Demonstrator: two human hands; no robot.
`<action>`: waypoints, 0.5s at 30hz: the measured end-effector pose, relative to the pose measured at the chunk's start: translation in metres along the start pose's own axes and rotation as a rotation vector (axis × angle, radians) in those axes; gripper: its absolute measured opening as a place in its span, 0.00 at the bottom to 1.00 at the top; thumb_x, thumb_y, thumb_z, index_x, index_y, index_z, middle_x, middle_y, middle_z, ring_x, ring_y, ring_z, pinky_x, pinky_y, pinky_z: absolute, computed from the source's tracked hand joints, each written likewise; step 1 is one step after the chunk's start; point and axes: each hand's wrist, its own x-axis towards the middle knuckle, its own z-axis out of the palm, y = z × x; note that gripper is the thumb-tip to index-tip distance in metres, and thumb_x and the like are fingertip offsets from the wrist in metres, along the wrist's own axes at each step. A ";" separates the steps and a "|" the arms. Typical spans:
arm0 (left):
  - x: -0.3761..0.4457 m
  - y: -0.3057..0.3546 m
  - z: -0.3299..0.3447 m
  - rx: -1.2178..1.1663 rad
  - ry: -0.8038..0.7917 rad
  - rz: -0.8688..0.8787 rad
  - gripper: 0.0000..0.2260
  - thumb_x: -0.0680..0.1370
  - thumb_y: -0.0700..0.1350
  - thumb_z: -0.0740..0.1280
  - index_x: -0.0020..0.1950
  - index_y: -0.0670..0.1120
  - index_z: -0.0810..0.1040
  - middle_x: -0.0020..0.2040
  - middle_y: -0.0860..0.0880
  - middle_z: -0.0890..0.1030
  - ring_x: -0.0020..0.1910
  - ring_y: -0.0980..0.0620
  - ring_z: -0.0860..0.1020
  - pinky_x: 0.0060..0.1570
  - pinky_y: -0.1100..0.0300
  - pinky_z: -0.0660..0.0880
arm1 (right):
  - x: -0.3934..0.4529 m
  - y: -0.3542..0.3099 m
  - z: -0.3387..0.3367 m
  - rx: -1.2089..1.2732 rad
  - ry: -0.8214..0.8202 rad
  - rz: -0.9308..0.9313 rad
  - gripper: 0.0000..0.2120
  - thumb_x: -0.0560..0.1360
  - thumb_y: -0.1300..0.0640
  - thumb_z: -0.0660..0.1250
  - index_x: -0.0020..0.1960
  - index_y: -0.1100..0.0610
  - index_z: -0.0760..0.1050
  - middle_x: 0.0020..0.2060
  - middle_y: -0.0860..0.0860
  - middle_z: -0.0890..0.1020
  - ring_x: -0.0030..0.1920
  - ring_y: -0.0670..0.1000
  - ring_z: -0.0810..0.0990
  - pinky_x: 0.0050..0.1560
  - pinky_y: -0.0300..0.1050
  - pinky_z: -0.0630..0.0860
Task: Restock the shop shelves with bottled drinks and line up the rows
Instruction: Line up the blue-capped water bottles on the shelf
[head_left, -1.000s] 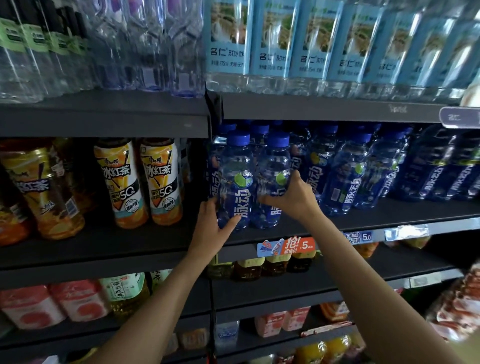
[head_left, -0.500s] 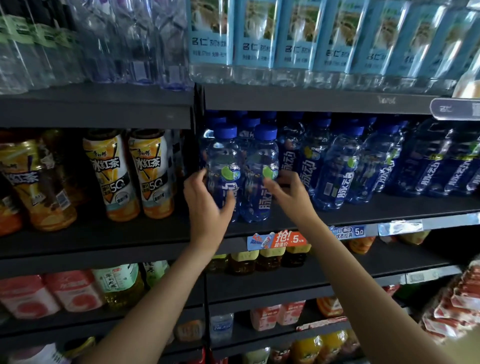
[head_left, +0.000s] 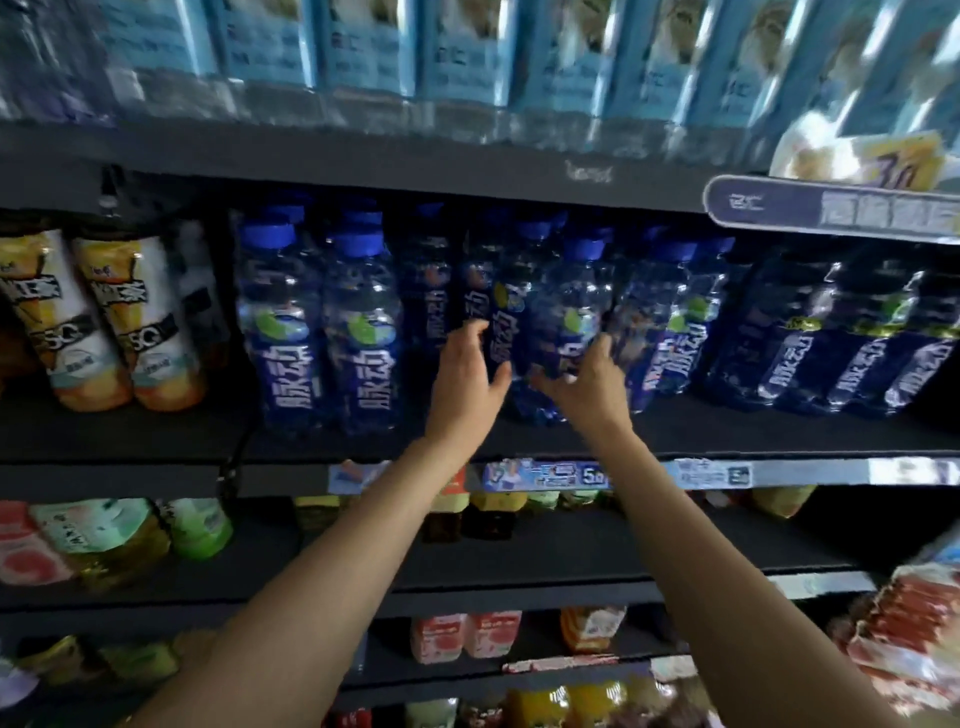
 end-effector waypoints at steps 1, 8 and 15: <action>0.009 -0.002 0.007 0.009 -0.026 -0.083 0.24 0.77 0.43 0.64 0.71 0.39 0.61 0.68 0.42 0.67 0.68 0.46 0.67 0.64 0.59 0.64 | 0.002 0.003 0.000 -0.001 -0.006 -0.016 0.34 0.70 0.46 0.72 0.64 0.62 0.58 0.61 0.60 0.74 0.58 0.60 0.76 0.48 0.52 0.75; 0.055 -0.006 0.036 -0.086 -0.106 -0.318 0.24 0.74 0.42 0.69 0.67 0.40 0.66 0.65 0.40 0.72 0.63 0.43 0.71 0.55 0.62 0.66 | 0.010 0.017 0.001 -0.003 -0.002 -0.094 0.33 0.67 0.43 0.73 0.59 0.60 0.60 0.59 0.58 0.72 0.56 0.60 0.75 0.42 0.48 0.71; 0.063 -0.027 0.041 -0.202 -0.138 -0.415 0.31 0.67 0.47 0.74 0.68 0.47 0.67 0.65 0.43 0.71 0.63 0.45 0.71 0.65 0.49 0.69 | 0.008 0.020 0.001 0.000 0.010 -0.121 0.33 0.67 0.43 0.73 0.59 0.62 0.62 0.59 0.57 0.71 0.58 0.58 0.74 0.44 0.47 0.70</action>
